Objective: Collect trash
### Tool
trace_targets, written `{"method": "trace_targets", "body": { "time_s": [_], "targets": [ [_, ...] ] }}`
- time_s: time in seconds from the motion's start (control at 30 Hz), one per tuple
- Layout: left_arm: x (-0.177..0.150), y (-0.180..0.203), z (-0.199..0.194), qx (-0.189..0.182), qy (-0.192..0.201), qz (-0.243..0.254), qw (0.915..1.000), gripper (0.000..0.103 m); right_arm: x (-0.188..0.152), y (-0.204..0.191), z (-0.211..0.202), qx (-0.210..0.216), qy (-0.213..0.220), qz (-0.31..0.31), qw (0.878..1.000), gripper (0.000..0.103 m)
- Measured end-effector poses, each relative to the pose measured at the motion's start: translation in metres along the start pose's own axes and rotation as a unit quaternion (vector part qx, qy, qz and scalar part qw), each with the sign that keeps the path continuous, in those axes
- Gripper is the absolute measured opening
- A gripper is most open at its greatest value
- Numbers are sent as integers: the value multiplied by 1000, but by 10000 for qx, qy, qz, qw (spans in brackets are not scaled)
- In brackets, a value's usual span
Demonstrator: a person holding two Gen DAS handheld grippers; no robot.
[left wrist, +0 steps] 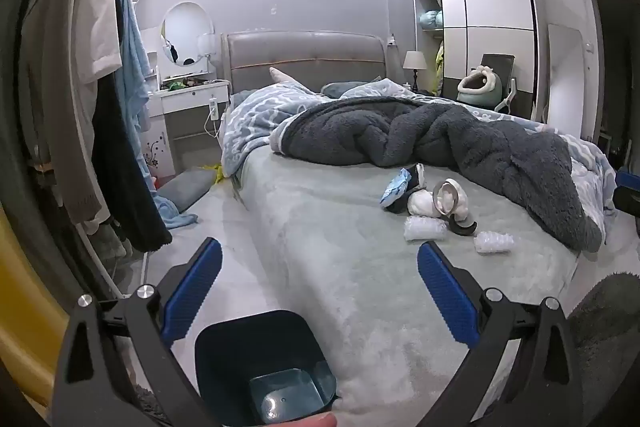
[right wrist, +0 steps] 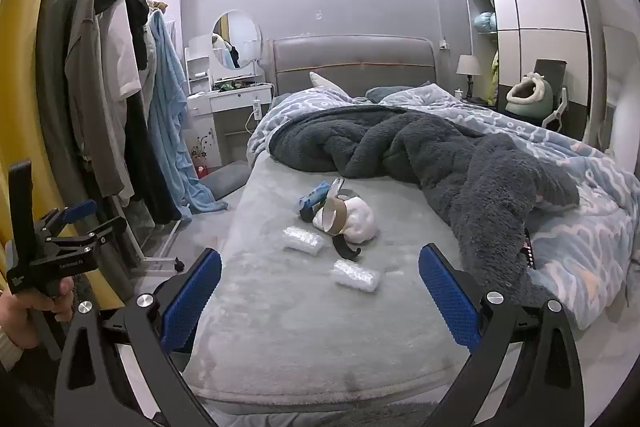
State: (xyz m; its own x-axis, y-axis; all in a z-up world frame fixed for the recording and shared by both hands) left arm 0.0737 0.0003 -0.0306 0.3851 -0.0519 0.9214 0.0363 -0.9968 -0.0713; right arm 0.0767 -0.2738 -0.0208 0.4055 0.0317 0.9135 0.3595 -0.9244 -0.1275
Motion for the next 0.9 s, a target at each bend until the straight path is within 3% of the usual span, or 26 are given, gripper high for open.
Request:
{"method": "trace_targets", "body": {
  "time_s": [0.9],
  "targets": [
    [-3,-7,4,1,-75,-59,10000,100,1,-1,1,-3,31,-40,10000,100]
  ]
}}
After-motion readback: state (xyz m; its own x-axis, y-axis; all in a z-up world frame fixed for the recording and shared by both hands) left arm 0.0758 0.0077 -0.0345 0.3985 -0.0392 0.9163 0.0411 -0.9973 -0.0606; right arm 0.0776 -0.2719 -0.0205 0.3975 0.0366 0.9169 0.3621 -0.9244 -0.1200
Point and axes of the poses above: each gripper's, at about its wrist camera, not at the fingertips, and z roughly the way its jaws point, y to its right, x to its top, the point moved 8 cm from there along z, roughly the way its jaws point, and after that the axes turned 4 degrees about x, right-handed, at the moved point
